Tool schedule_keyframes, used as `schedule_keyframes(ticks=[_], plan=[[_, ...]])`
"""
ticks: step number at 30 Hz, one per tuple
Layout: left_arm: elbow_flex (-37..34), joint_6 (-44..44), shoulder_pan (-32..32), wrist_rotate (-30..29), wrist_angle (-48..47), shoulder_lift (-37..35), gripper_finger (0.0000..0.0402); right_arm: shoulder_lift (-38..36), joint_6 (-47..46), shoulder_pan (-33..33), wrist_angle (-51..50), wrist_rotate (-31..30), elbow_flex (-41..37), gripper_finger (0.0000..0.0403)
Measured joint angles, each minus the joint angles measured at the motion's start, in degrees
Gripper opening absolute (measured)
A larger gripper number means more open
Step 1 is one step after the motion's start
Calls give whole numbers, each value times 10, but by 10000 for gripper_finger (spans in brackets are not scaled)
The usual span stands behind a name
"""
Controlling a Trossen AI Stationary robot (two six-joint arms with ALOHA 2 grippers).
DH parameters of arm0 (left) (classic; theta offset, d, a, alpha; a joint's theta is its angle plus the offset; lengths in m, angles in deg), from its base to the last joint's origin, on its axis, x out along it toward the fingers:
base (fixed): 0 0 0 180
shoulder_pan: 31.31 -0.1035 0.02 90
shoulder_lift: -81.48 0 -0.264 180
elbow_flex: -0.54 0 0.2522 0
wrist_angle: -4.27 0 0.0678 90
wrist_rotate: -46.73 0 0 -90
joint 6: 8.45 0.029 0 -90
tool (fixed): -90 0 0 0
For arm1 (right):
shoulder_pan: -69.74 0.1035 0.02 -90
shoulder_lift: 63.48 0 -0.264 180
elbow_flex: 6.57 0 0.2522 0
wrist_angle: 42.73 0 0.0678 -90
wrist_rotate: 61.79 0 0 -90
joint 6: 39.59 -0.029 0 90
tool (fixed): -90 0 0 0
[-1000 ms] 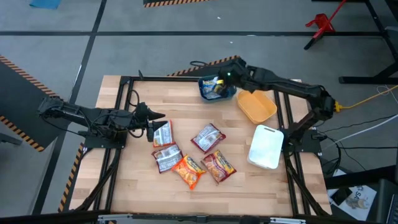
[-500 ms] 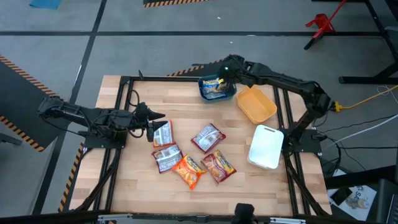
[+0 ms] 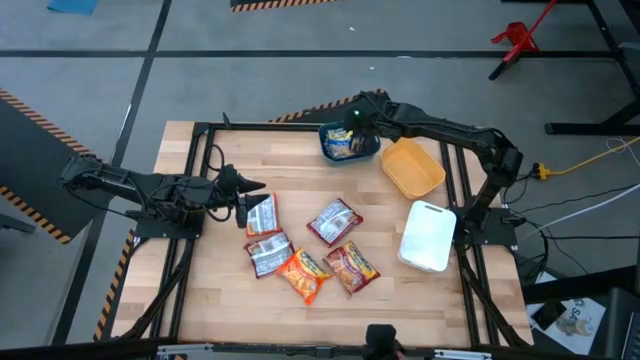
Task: Sort Maruchan noodles
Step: Put the blue noodle pack into the blue bin
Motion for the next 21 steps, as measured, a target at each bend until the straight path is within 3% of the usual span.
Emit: schedule_keyframes(ticks=[5, 17, 21], plan=[[0, 0, 0, -1, 0, 0, 170, 11, 11, 0, 22, 39, 0, 0], [0, 5, 0, -3, 0, 0, 170, 53, 44, 0, 108, 60, 0, 2], [0, 5, 0, -3, 0, 0, 170, 55, 60, 0, 128, 95, 0, 22]])
